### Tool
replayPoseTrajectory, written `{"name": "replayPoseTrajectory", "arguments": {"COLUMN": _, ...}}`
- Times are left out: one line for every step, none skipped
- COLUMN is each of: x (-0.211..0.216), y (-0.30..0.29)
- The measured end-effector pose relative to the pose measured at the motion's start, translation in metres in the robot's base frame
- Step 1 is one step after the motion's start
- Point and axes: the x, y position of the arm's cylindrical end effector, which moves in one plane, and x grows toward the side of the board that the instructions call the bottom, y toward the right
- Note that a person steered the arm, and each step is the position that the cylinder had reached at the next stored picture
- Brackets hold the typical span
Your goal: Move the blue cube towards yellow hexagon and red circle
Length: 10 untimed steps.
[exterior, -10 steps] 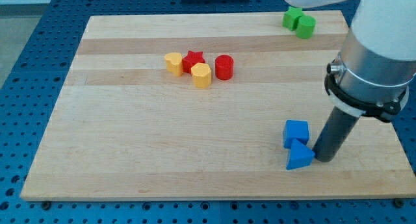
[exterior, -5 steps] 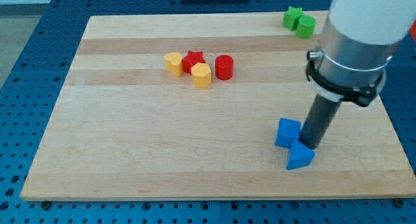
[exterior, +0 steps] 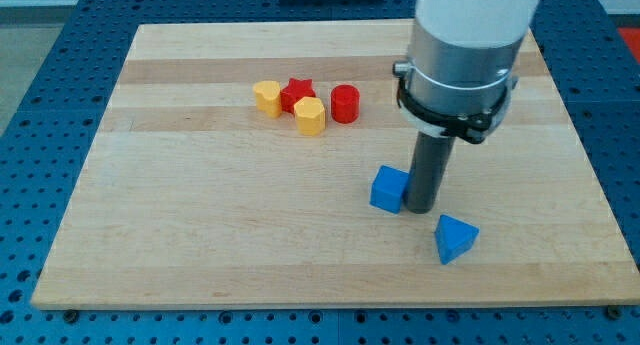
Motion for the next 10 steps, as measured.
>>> {"name": "replayPoseTrajectory", "arguments": {"x": 0.000, "y": -0.012}}
{"name": "replayPoseTrajectory", "arguments": {"x": 0.000, "y": -0.024}}
{"name": "replayPoseTrajectory", "arguments": {"x": 0.000, "y": -0.036}}
{"name": "replayPoseTrajectory", "arguments": {"x": 0.000, "y": -0.046}}
{"name": "replayPoseTrajectory", "arguments": {"x": 0.000, "y": -0.055}}
{"name": "replayPoseTrajectory", "arguments": {"x": -0.001, "y": -0.062}}
{"name": "replayPoseTrajectory", "arguments": {"x": -0.011, "y": -0.062}}
{"name": "replayPoseTrajectory", "arguments": {"x": -0.018, "y": -0.067}}
{"name": "replayPoseTrajectory", "arguments": {"x": -0.023, "y": -0.085}}
{"name": "replayPoseTrajectory", "arguments": {"x": -0.025, "y": -0.096}}
